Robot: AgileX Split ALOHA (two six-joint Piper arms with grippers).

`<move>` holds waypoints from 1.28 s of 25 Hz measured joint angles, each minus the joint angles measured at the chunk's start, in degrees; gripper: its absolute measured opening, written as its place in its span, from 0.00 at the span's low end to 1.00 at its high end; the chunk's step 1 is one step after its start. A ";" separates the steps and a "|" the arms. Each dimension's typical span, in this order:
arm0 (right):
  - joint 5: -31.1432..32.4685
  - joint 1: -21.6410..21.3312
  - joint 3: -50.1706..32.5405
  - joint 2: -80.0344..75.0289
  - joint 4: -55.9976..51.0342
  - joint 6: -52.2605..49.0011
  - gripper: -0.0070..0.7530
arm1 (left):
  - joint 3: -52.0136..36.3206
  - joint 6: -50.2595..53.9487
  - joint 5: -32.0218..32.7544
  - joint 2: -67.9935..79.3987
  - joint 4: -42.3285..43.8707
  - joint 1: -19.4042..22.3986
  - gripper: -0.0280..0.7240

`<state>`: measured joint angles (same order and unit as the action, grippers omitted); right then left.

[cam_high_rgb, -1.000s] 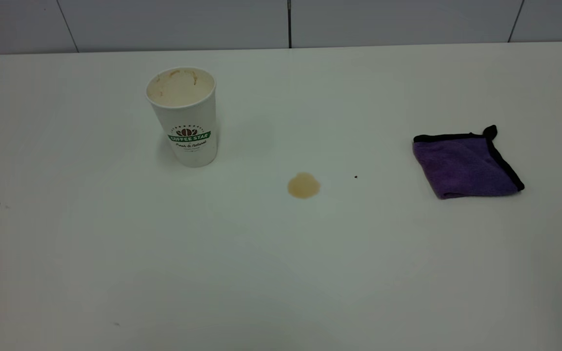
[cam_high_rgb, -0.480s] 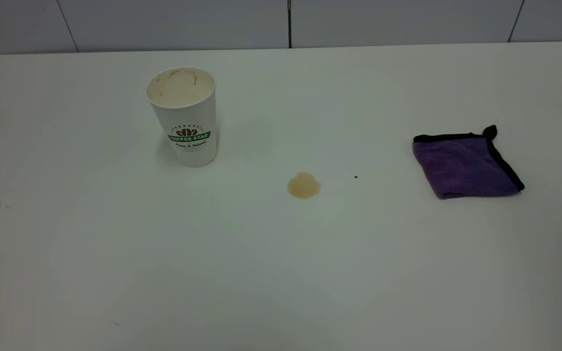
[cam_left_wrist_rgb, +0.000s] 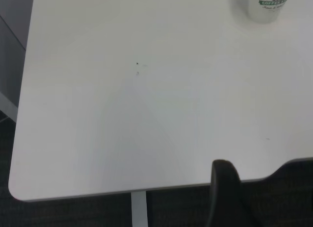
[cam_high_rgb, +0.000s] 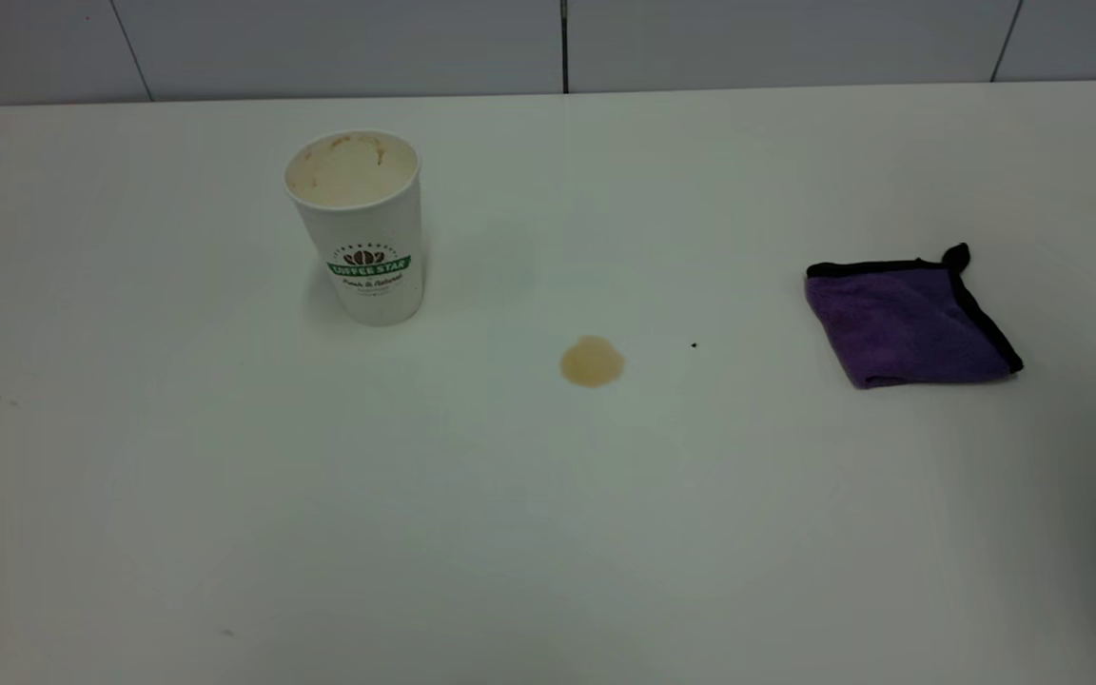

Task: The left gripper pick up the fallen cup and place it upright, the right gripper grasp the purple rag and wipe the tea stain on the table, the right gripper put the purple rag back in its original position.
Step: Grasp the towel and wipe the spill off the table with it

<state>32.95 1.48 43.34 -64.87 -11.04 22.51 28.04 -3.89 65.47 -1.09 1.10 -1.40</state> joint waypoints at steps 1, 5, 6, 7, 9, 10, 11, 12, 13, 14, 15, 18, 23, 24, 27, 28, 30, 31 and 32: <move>-0.64 0.00 1.52 -4.49 -0.79 0.86 0.93 | 0.00 0.00 0.00 0.00 0.00 0.00 0.63; -2.01 0.00 8.52 -21.22 -1.61 2.49 0.91 | 0.00 0.00 0.00 0.00 0.00 0.00 0.63; -2.01 0.00 10.49 -25.22 -1.66 2.51 0.91 | 0.00 0.00 0.00 0.00 0.00 0.00 0.63; -2.01 0.00 12.15 -28.36 -1.66 2.56 0.91 | 0.00 0.00 0.00 0.00 0.00 0.00 0.63; -2.01 0.00 15.94 -35.14 -1.66 2.56 0.90 | 0.00 0.00 0.00 0.00 0.00 0.00 0.63; -2.01 0.00 17.80 -38.19 -1.67 2.61 0.89 | 0.00 0.00 0.00 0.00 0.00 0.00 0.63; -2.06 0.00 19.36 -40.57 -1.72 2.61 0.89 | 0.00 -0.05 0.00 0.00 0.00 0.00 0.63; -2.14 0.06 21.24 -43.31 -1.74 2.61 0.89 | 0.00 -0.05 0.00 0.00 0.00 0.00 0.63; -2.19 0.14 23.07 -45.86 -1.79 2.72 0.88 | 0.00 -0.05 0.00 0.00 0.00 0.00 0.63; -2.41 0.30 24.52 -47.88 -1.79 2.78 0.88 | 0.00 -0.05 0.00 0.00 0.00 0.00 0.63; -2.62 0.53 26.25 -50.17 -1.79 2.91 0.88 | 0.00 -0.05 0.00 0.00 0.00 0.00 0.63; -3.73 1.27 30.81 -55.83 -1.79 3.16 0.86 | 0.00 -0.05 0.00 0.00 0.00 0.00 0.63; -4.71 2.42 37.83 -64.21 -1.85 3.21 0.85 | 0.00 -0.05 0.00 0.00 0.00 0.00 0.63; -4.50 2.91 38.95 -65.72 -1.85 3.21 0.85 | 0.00 -0.05 0.00 0.00 0.00 0.00 0.63; -3.98 3.78 41.13 -69.27 -1.85 3.97 0.84 | 0.00 -0.05 0.00 0.00 0.00 0.00 0.63; -4.14 4.16 41.40 -70.19 -1.85 4.29 0.83 | 0.00 -0.05 0.00 0.00 0.00 0.00 0.63; -4.60 4.52 41.96 -71.67 -1.85 4.54 0.83 | 0.00 -0.05 0.00 0.00 0.00 0.00 0.63; -4.91 4.58 42.32 -72.49 -1.85 4.58 0.83 | 0.00 -0.05 0.00 0.00 0.00 0.00 0.63; -5.10 4.58 42.56 -73.15 -1.85 4.58 0.82 | 0.00 -0.05 0.00 0.00 0.00 0.00 0.63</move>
<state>27.85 6.06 85.90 -138.02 -12.89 27.09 28.04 -3.95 65.47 -1.09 1.10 -1.40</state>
